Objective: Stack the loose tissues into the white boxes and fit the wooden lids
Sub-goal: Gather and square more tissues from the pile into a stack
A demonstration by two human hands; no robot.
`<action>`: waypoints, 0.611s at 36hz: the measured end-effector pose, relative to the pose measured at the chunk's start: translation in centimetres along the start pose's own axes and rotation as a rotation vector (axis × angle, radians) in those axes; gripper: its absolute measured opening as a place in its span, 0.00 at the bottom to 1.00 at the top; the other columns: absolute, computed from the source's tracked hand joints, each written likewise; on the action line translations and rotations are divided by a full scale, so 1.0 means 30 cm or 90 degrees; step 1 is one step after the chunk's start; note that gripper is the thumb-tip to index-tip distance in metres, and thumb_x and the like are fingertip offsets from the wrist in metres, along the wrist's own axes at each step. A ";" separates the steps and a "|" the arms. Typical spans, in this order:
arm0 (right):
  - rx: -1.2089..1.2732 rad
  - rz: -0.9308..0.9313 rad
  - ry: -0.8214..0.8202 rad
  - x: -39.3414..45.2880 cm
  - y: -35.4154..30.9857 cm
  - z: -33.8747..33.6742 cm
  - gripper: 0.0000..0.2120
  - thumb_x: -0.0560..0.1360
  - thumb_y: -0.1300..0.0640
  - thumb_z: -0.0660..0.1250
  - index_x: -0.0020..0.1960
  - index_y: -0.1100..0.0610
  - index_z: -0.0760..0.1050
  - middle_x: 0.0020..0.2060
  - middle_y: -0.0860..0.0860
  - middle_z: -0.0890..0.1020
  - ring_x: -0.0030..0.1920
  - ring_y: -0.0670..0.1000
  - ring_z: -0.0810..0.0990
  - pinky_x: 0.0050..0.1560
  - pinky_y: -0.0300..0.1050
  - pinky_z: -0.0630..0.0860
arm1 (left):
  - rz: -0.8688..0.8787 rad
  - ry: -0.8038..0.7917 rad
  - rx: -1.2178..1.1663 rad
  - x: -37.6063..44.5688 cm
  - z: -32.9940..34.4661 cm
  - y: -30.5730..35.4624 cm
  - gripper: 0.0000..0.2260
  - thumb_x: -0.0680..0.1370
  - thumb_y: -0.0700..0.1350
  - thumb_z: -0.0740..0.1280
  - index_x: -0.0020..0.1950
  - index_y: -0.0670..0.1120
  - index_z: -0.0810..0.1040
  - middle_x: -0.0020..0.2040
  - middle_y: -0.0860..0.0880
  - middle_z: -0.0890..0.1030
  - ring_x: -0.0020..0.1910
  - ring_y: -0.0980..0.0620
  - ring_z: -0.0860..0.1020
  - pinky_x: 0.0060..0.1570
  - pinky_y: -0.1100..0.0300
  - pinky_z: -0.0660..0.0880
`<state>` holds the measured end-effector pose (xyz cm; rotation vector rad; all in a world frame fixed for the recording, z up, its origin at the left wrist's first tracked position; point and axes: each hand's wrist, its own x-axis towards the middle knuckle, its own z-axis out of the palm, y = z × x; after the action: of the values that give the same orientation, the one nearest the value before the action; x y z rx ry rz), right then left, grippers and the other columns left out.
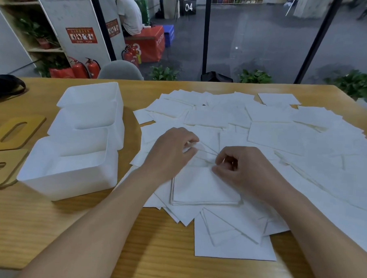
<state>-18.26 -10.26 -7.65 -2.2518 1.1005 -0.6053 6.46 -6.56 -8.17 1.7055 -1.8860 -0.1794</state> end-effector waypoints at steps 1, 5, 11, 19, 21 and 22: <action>-0.003 0.000 -0.002 0.000 0.000 0.001 0.06 0.77 0.49 0.77 0.44 0.43 0.81 0.36 0.43 0.82 0.33 0.43 0.77 0.35 0.37 0.71 | 0.006 -0.008 0.021 0.010 0.005 0.001 0.05 0.84 0.48 0.71 0.58 0.49 0.84 0.53 0.53 0.82 0.54 0.51 0.78 0.57 0.57 0.73; 0.000 -0.001 0.003 0.001 0.004 -0.005 0.06 0.78 0.50 0.77 0.45 0.43 0.82 0.37 0.43 0.82 0.34 0.43 0.78 0.36 0.38 0.72 | 0.024 -0.010 0.101 0.035 0.018 0.005 0.06 0.86 0.49 0.67 0.54 0.51 0.84 0.50 0.55 0.82 0.51 0.51 0.76 0.52 0.51 0.76; 0.007 -0.001 0.007 0.000 0.005 -0.002 0.05 0.78 0.50 0.77 0.45 0.43 0.82 0.36 0.43 0.82 0.34 0.44 0.78 0.36 0.37 0.72 | 0.053 0.011 0.177 0.031 0.013 0.005 0.13 0.89 0.53 0.61 0.56 0.53 0.84 0.53 0.56 0.83 0.53 0.51 0.77 0.48 0.46 0.79; 0.155 0.072 0.080 0.012 -0.015 -0.030 0.13 0.81 0.43 0.75 0.45 0.51 0.82 0.33 0.48 0.87 0.29 0.46 0.82 0.33 0.40 0.77 | 0.045 0.082 -0.063 -0.040 -0.020 0.021 0.09 0.90 0.48 0.63 0.56 0.51 0.81 0.47 0.57 0.84 0.47 0.56 0.86 0.47 0.48 0.81; 0.253 0.110 0.095 0.011 -0.027 -0.040 0.18 0.82 0.41 0.73 0.47 0.56 0.81 0.37 0.51 0.88 0.29 0.50 0.83 0.31 0.44 0.78 | 0.040 0.074 -0.146 -0.072 -0.026 0.018 0.06 0.89 0.46 0.66 0.56 0.51 0.83 0.49 0.58 0.86 0.53 0.57 0.86 0.51 0.52 0.83; 0.304 0.130 0.095 0.012 -0.034 -0.043 0.20 0.82 0.40 0.72 0.49 0.58 0.82 0.39 0.52 0.89 0.31 0.51 0.84 0.31 0.45 0.78 | 0.048 0.078 -0.167 -0.085 -0.027 0.019 0.05 0.88 0.45 0.68 0.56 0.51 0.84 0.50 0.59 0.86 0.54 0.57 0.86 0.52 0.54 0.83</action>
<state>-18.26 -10.39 -5.97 -1.6877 1.1017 -0.8563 6.41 -3.82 -8.07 1.4348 -1.7498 -0.2740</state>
